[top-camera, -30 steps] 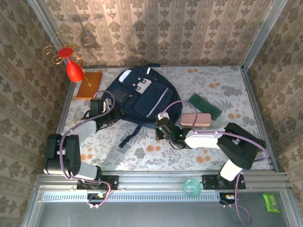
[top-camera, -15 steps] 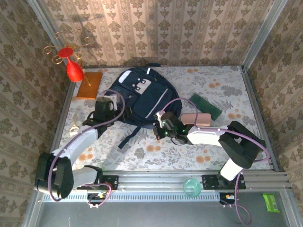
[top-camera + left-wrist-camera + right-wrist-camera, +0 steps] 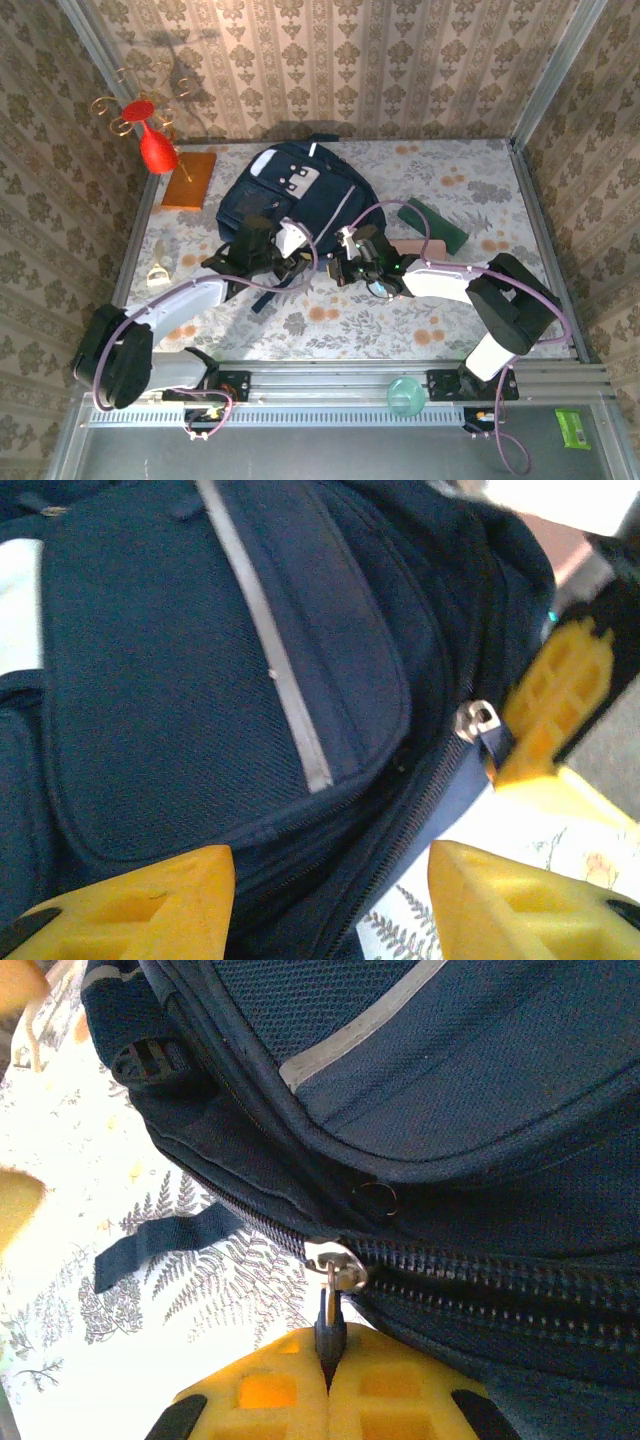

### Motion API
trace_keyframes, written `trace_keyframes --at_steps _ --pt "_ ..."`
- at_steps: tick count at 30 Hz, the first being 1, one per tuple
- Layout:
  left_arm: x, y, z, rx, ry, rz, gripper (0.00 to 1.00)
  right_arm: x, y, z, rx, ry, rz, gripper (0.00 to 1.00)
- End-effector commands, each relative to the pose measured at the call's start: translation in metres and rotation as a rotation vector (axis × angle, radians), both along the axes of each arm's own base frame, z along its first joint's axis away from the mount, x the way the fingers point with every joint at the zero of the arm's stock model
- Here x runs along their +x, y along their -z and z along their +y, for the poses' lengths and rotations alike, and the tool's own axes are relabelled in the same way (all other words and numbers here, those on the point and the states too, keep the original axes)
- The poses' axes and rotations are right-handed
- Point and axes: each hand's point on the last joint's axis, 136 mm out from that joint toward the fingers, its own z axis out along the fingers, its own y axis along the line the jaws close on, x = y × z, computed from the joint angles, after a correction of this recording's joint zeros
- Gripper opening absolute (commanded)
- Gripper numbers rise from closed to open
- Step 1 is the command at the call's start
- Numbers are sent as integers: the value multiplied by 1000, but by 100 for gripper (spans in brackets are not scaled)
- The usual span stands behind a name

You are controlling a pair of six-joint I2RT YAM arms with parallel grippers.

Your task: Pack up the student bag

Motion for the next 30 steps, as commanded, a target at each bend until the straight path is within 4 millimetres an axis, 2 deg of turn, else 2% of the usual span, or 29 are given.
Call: trace_keyframes --at_steps 1,6,12,14,18,20,21,26,30 --pt "-11 8 -9 154 200 -112 54 8 -26 9 94 -2 -51 0" --pt "-11 26 -17 238 328 -138 52 9 -27 7 101 16 -48 0" --pt "6 40 -30 277 369 -149 44 8 -28 4 104 30 -47 0" --pt "8 46 -32 283 384 -139 37 8 -30 4 109 34 -45 0" --pt "9 51 -25 289 385 -143 13 6 -30 -3 88 55 -43 0" --pt "9 47 -20 269 384 -149 2 6 -27 -11 46 85 -39 0" --pt "9 44 -17 265 383 -157 0 6 -25 -16 21 99 -37 0" --pt "4 47 -4 303 417 -206 0 5 -15 -53 -144 224 -14 0" --pt "9 47 9 318 390 -230 0 4 -14 -85 -268 321 -8 0"
